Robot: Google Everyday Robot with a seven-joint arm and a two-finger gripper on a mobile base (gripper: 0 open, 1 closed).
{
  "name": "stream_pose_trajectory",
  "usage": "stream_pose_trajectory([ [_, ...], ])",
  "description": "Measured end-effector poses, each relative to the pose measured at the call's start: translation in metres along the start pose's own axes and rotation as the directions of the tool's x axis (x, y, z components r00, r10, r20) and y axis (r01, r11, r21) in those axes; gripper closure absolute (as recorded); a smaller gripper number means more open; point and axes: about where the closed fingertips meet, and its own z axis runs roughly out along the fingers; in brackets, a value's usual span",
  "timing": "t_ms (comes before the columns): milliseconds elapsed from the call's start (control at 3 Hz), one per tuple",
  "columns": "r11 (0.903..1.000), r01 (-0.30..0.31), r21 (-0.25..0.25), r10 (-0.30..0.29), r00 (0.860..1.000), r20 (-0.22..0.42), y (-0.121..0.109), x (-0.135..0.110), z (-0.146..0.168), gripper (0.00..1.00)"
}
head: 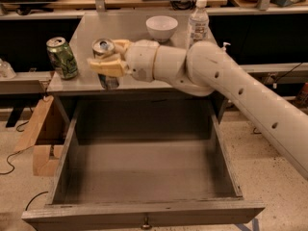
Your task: Place redbull can into top drawer
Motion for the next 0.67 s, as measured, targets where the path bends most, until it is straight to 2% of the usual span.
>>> stream_pose_trajectory([
  [333, 0.9953, -0.044, -0.086, 0.042, 0.999, -0.028, 0.051, 0.043, -0.010, 1.00],
  [667, 0.9854, -0.075, -0.153, 0.068, 0.997, -0.046, 0.085, 0.086, -0.017, 1.00],
])
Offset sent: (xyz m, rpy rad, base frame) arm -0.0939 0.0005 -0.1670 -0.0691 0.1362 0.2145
